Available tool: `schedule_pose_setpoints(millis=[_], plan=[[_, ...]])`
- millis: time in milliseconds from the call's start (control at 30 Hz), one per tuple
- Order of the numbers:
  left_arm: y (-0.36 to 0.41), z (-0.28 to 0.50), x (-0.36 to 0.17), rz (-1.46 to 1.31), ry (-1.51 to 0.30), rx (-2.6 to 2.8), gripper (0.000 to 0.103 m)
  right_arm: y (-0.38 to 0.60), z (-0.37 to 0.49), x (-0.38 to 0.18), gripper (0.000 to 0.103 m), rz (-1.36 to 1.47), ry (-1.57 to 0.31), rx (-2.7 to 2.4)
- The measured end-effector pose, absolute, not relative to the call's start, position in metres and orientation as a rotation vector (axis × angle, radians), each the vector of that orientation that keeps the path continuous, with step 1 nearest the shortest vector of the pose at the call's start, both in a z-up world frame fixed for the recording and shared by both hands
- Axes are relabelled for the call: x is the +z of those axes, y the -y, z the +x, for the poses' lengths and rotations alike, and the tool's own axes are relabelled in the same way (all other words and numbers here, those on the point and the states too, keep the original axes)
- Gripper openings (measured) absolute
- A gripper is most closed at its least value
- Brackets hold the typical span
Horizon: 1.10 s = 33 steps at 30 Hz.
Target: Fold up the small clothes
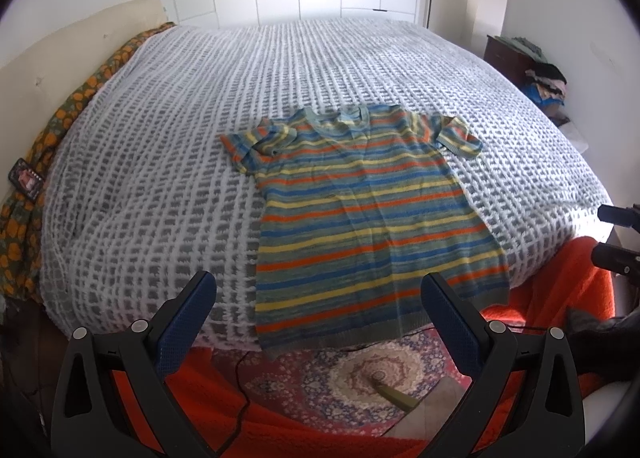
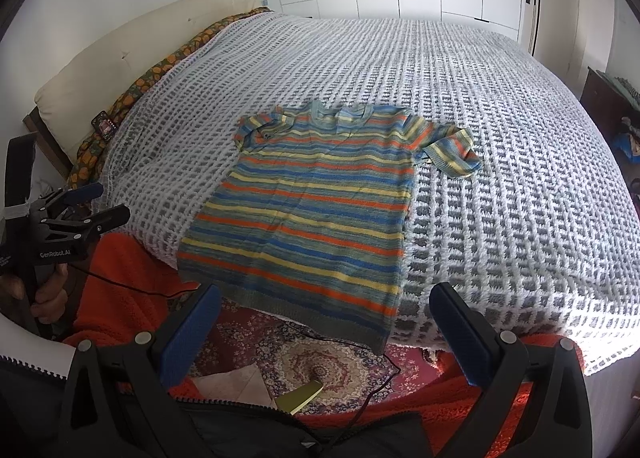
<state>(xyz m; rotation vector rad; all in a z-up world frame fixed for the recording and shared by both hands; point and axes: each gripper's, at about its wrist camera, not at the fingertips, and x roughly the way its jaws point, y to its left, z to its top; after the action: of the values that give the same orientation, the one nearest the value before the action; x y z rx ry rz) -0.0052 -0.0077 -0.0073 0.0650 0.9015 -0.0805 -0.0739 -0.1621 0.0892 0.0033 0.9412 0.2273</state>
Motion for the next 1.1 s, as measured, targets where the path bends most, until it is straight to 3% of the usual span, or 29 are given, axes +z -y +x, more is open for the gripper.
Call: schedule_pose_setpoints(millis=[1100], plan=[[0.0151, -0.0095, -0.0051, 0.069, -0.891, -0.093, 0.102, 0.1586, -0.0753, 0.0864, 0.103, 0.005, -0.942, 0.236]])
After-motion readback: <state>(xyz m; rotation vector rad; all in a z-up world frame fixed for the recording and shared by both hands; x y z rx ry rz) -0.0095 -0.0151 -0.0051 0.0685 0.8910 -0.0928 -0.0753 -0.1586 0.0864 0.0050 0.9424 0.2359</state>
